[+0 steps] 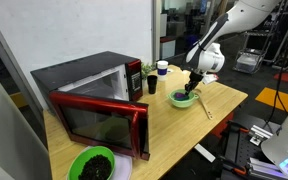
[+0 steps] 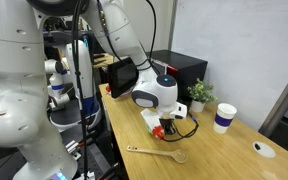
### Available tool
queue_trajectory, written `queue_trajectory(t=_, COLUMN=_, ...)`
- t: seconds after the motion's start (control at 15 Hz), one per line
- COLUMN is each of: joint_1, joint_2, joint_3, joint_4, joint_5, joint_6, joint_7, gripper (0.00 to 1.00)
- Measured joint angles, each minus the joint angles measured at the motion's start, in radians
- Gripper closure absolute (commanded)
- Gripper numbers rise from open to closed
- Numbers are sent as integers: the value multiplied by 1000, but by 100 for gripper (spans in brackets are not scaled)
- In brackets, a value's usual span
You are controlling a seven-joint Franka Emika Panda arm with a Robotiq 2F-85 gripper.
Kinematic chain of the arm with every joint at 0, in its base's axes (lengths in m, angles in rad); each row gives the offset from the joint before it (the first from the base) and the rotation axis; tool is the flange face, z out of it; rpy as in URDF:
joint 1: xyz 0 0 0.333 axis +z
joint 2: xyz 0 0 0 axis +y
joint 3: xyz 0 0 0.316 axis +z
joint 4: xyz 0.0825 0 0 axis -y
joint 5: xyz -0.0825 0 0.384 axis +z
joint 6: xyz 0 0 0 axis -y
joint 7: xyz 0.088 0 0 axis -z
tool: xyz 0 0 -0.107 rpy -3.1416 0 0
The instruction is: Take the green pot out of the microwave
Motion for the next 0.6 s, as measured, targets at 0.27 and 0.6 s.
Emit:
queue_trajectory(t=0.27, joint_1=-10, joint_2=3, joint_3=1, joint_4=-15, joint_5=51, joint_6=1, joint_7=-39, gripper=98)
queue_trajectory(t=0.6, joint_1=-15, joint_2=12, joint_3=8, joint_4=-20, joint_5=126, joint_6=2, joint_7=-105, gripper=98)
